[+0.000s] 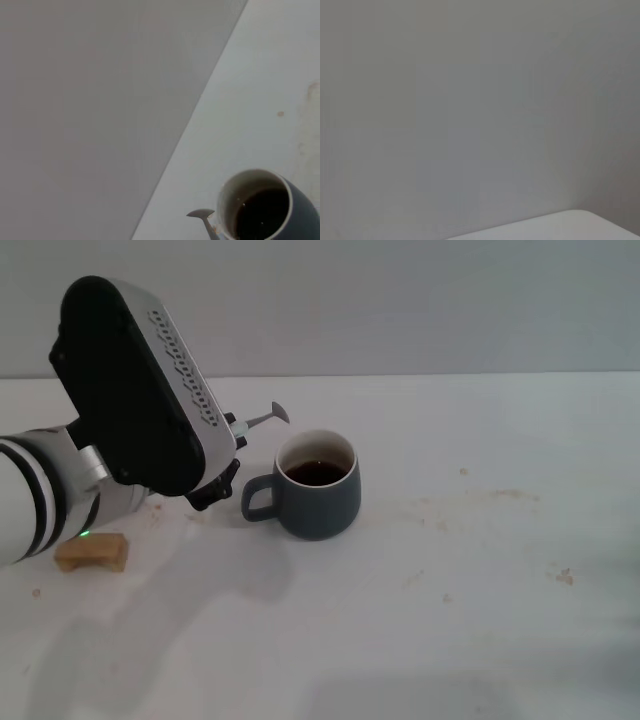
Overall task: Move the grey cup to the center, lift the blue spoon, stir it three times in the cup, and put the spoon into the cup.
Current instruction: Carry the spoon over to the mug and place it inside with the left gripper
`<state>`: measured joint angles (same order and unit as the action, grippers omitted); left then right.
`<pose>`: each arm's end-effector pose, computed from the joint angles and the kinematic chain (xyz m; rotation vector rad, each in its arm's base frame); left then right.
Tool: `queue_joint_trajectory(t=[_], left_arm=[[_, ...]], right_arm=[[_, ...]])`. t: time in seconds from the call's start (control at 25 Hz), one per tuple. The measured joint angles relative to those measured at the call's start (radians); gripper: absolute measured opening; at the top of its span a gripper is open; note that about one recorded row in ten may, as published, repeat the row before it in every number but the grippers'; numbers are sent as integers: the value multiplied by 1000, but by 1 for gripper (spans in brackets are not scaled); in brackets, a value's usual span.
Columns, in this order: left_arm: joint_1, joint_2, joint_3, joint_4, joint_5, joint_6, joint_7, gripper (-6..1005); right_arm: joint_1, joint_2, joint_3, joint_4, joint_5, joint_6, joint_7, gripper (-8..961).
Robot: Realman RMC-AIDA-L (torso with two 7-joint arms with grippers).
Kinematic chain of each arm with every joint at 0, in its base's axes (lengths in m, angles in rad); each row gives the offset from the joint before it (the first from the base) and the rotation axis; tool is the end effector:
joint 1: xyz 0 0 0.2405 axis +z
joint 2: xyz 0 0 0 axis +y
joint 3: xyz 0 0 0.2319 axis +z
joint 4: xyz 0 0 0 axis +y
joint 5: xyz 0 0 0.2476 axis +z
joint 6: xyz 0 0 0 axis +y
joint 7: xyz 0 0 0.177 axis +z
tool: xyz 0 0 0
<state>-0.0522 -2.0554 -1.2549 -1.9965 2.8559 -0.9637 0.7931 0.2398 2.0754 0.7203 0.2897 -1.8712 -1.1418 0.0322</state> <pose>-0.0997 0.3495 0.0028 -2.2925 0.0555 0.2516 0.3975 0.3095 -0.0155 -1.2772 0.7837 0.5709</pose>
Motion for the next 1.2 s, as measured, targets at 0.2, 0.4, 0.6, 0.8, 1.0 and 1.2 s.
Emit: queue_joint_trajectory(t=[0.2,0.4,0.6,0.8,1.0,1.2], left_arm=[[-14,0,3,-8,-1,-34,0,178],[-36,-1,9,-11,-1,-76,1,178],[-55,-2,12,-13,-1,-92,1,178],[-63,-2,17,-9,-1,-95,1,178],[-65,-2,22,4,-1,-97,2,178],[-66,-2,23,10,0,-97,2,178]], right_arm=[[-1,0,4,0,0,0,0,-2],[-2,0,4,-1,1,-1,0,-2],[-3,0,4,-7,2,-1,0,-2],[-8,0,4,-8,2,-1,0,-2],[-10,0,4,-8,2,-1,0,-2],[-11,0,4,-5,2,-1,0,-2]])
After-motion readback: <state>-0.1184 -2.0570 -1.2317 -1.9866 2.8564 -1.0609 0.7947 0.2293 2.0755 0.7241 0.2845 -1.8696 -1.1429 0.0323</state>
